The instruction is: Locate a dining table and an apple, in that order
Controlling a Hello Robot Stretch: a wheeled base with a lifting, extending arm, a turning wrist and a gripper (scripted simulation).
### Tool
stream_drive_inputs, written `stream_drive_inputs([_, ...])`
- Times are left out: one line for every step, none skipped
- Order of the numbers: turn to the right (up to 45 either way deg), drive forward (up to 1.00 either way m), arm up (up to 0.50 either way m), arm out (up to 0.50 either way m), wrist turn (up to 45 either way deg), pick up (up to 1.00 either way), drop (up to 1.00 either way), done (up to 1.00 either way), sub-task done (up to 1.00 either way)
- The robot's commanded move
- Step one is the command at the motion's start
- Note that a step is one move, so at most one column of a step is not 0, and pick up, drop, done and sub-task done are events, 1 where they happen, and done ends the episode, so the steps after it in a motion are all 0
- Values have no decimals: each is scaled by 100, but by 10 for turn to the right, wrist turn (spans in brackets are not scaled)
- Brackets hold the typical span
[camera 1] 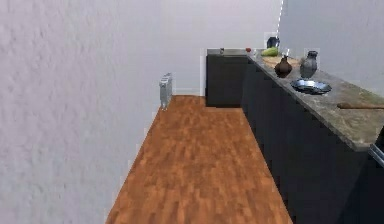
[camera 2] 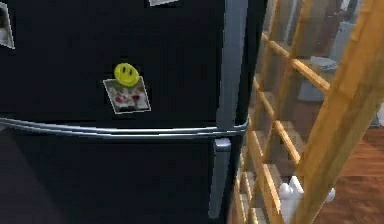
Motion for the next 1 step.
stream_drive_inputs([30,0,0,0,0,0,0,0,0])
